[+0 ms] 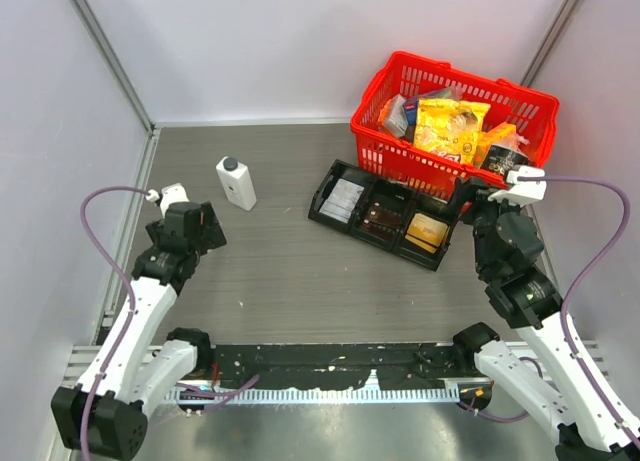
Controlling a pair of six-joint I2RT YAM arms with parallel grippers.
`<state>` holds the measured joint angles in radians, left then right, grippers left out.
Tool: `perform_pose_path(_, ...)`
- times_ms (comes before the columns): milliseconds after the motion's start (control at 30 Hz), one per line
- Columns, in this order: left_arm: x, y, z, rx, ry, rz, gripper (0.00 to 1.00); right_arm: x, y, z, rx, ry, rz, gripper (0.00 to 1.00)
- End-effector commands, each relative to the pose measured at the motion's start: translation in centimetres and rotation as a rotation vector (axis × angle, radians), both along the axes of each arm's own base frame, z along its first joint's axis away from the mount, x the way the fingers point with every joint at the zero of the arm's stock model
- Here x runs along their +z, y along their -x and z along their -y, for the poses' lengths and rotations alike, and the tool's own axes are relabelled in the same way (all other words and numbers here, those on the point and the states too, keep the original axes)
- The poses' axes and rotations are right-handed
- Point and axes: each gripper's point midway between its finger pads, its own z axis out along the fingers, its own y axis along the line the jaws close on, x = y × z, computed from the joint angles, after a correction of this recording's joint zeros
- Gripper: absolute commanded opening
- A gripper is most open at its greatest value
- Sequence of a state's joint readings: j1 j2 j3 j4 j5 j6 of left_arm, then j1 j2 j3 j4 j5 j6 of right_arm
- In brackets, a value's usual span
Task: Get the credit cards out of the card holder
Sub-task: Move the card holder to the center of the board.
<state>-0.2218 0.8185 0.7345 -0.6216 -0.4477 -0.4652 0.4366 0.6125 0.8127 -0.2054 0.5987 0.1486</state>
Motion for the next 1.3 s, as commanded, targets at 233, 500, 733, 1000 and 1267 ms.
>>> perform_pose_path(233, -0.3, -4.1, -4.8, 0.186, 0.152, -0.042, 1.00, 0.9, 0.6, -0.8, 0.061, -0.027, 0.068, 0.73)
perform_pose_path(500, -3.9, -7.6, -8.5, 0.289, 0.173, -0.181, 0.99, 0.9, 0.9, -1.0, 0.082, -0.028, 0.079, 0.73)
perform_pose_path(733, -7.1, -11.4, -11.3, 0.280, 0.234, -0.271, 0.92, 0.8, 1.4, -0.9, 0.092, -0.040, 0.095, 0.72)
perform_pose_path(1000, -10.2, -14.7, -9.2, 0.084, 0.323, -0.359, 0.85, 0.4, 1.2, -1.3, 0.106, -0.041, 0.083, 0.72)
perform_pose_path(1267, -13.0, -10.8, -5.4, 0.095, 0.502, -0.427, 0.85, -0.2, 1.0, -1.6, 0.117, -0.048, 0.073, 0.71)
